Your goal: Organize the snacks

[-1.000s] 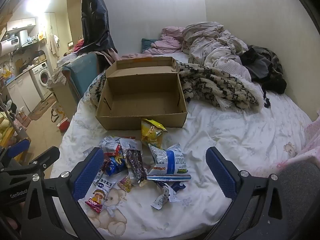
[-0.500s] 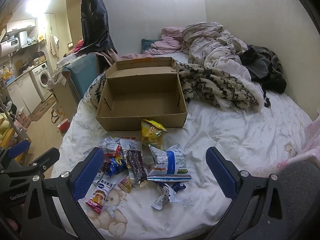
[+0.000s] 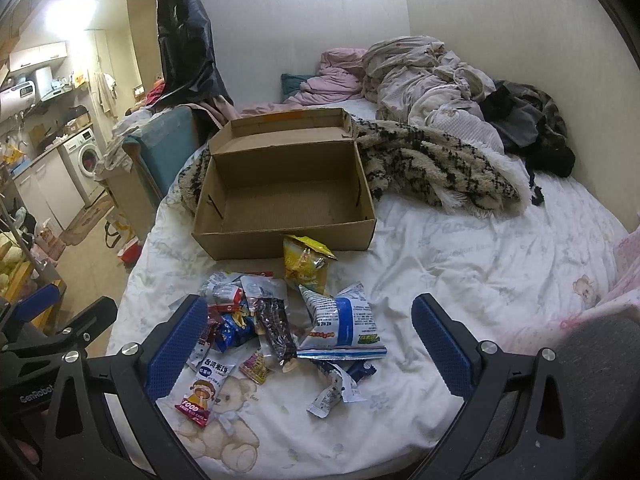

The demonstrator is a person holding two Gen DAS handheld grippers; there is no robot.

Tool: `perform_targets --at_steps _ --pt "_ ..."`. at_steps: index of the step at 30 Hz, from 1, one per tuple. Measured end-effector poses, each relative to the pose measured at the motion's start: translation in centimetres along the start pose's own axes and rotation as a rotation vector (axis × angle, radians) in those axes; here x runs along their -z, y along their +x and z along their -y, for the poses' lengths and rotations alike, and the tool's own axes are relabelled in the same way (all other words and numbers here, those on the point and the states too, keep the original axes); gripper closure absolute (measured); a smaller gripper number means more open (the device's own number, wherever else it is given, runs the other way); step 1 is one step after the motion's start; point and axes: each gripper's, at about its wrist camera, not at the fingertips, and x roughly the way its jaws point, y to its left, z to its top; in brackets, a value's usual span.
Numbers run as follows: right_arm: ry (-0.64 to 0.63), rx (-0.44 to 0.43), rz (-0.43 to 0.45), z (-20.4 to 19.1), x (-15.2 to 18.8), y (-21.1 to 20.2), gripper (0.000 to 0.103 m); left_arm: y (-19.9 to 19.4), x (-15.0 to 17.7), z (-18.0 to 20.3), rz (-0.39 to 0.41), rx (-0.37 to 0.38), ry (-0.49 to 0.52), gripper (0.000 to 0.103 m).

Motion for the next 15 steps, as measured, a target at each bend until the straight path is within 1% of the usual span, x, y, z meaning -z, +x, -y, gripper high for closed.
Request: perform_targets --at_steps 4,6,15 --pt "0.0 0.001 0.002 -0.03 -0.02 -0.04 0.0 0.05 0.01 0.02 0.0 -0.002 0.003 0.0" --pt "-0.006 0.004 0.005 -0.06 0.14 -0.08 0.0 -0.38 -0.61 0.43 -0.002 -0.001 0.003 0.0" --pt "-0.006 0.009 0.007 -0.34 0.0 -0.22 0.0 -0.29 -0.66 0.4 0.001 -0.003 0.0 0.0"
